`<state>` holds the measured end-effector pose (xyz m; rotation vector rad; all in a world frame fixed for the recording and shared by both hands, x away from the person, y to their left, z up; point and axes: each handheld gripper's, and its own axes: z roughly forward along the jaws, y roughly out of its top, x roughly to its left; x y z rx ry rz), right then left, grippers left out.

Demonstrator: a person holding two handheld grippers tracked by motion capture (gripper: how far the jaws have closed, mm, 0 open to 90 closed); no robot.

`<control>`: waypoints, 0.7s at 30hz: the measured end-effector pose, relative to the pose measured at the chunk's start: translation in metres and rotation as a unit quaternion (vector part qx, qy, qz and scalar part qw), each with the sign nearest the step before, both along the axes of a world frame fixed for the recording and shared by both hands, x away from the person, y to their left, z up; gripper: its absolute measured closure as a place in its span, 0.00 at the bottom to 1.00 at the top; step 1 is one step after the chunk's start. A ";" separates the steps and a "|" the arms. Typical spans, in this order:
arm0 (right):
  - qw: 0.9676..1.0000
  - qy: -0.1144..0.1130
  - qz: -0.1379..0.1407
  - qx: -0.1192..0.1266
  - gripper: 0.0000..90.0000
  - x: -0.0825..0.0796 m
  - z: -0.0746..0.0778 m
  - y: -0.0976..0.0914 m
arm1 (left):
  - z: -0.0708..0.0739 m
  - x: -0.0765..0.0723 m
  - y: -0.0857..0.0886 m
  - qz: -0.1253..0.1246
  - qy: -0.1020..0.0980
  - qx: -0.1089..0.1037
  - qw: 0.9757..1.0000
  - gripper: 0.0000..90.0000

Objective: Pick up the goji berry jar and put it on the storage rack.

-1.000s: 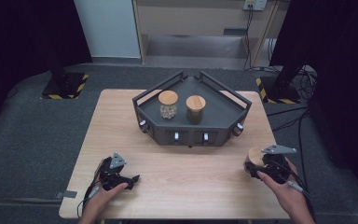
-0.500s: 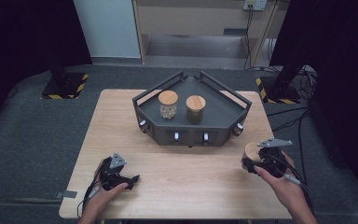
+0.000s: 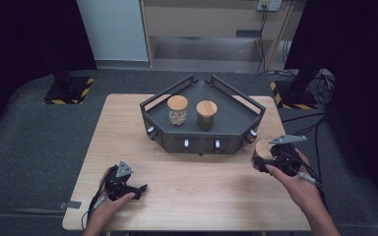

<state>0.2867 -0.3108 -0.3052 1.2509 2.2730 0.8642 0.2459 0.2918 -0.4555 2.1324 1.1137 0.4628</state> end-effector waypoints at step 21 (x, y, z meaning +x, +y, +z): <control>1.000 -0.009 0.012 0.007 0.29 0.014 0.024 0.010 | 0.000 0.000 0.000 0.000 0.000 0.000 1.000 0.00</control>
